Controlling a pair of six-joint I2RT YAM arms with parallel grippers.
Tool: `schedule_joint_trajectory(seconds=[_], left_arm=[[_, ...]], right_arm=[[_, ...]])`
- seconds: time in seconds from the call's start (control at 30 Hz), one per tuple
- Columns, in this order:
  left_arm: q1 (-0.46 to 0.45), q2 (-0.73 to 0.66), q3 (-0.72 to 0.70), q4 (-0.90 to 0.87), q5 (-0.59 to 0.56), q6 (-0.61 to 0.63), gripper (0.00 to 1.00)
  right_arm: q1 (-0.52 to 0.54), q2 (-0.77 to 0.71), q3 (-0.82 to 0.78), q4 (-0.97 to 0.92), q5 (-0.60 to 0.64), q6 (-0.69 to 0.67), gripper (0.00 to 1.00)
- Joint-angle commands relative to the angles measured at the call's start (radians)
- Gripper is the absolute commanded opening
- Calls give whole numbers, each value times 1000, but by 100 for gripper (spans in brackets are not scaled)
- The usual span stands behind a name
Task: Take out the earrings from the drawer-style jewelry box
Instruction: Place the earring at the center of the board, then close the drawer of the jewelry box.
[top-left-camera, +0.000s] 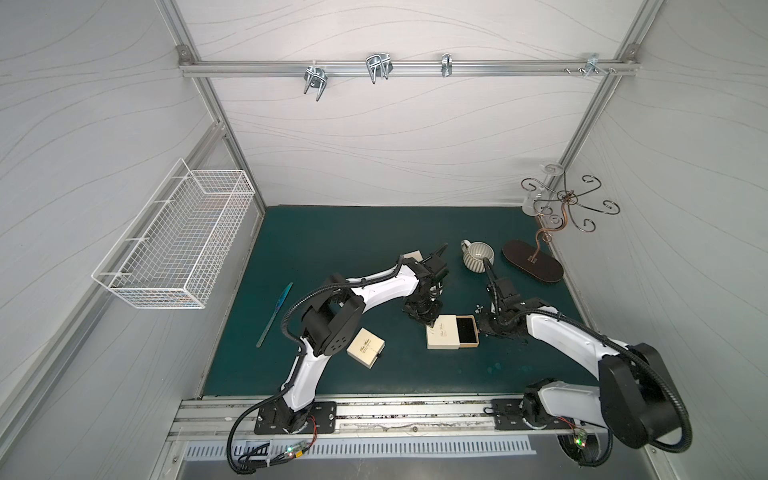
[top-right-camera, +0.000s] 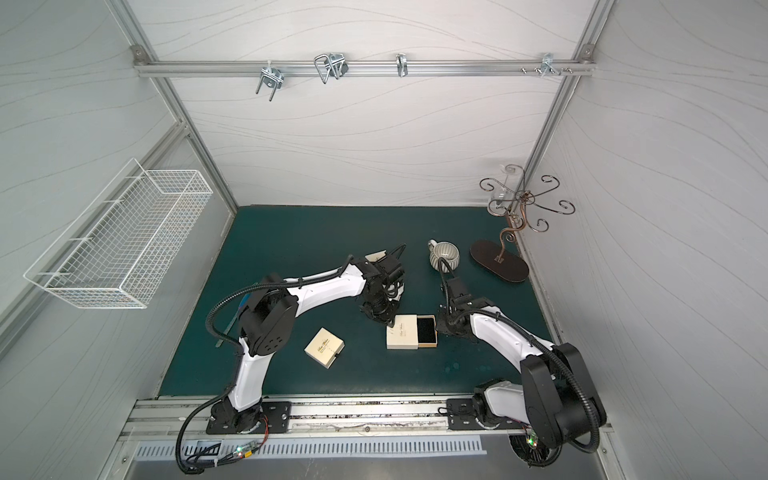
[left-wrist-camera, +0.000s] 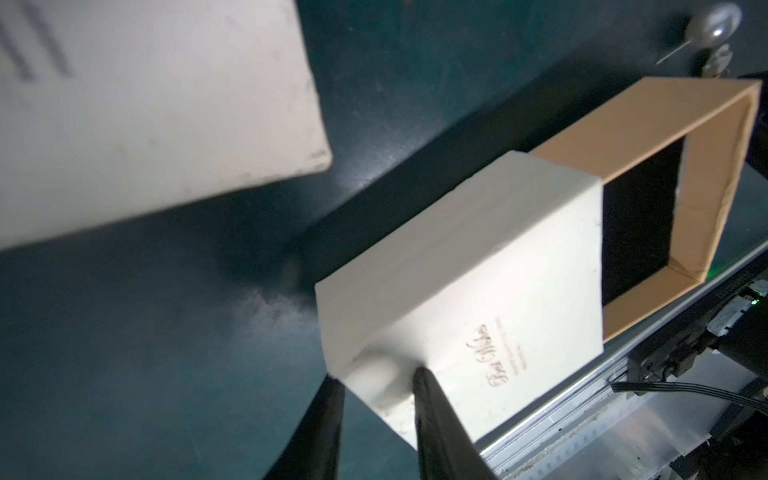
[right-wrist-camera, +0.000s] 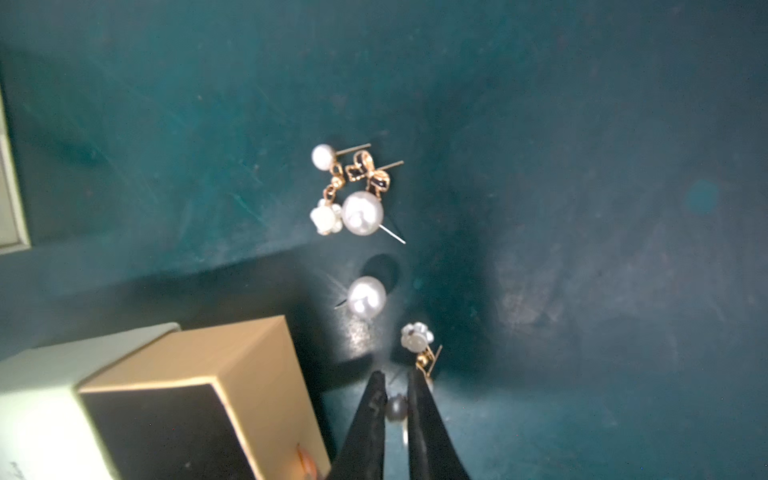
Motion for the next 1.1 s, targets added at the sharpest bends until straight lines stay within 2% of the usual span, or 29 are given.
schedule_joint_trajectory(seconds=[0.0,0.33,0.57,0.73,1.07], left_arm=[[1,58,-44,59,-107,12,32],[1,-3,19,34,-110,38,32],[2,-53,-37,65,-87,21,34],[2,-66,-70,62,-71,34,37],[1,-96,-126,101,81,93,40]], right_arm=[[-7,-14,14,-2,-8,-5,23],[11,-58,-1,10,-44,-35,28],[72,-52,10,15,-40,-68,29],[77,-47,12,15,-34,-69,29],[77,-41,13,16,-31,-68,29]])
